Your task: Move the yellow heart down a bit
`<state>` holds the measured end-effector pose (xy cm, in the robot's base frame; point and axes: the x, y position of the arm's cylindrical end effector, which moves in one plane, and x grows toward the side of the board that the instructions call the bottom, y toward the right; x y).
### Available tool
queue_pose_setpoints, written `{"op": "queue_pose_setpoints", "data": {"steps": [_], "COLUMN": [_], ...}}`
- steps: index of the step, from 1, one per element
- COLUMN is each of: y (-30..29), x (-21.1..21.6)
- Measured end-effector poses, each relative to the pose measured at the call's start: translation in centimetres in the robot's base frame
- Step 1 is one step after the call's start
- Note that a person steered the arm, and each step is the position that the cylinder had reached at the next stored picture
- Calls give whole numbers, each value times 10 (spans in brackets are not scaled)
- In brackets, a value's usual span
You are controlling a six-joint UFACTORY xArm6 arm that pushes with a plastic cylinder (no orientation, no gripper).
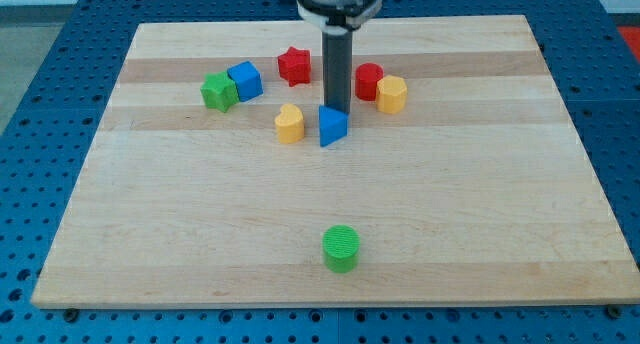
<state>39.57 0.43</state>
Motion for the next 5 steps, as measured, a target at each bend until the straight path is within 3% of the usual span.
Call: {"op": "queue_pose_setpoints", "data": {"steps": [2, 3, 5], "y": [0, 0, -23], "x": [58, 60, -14]}}
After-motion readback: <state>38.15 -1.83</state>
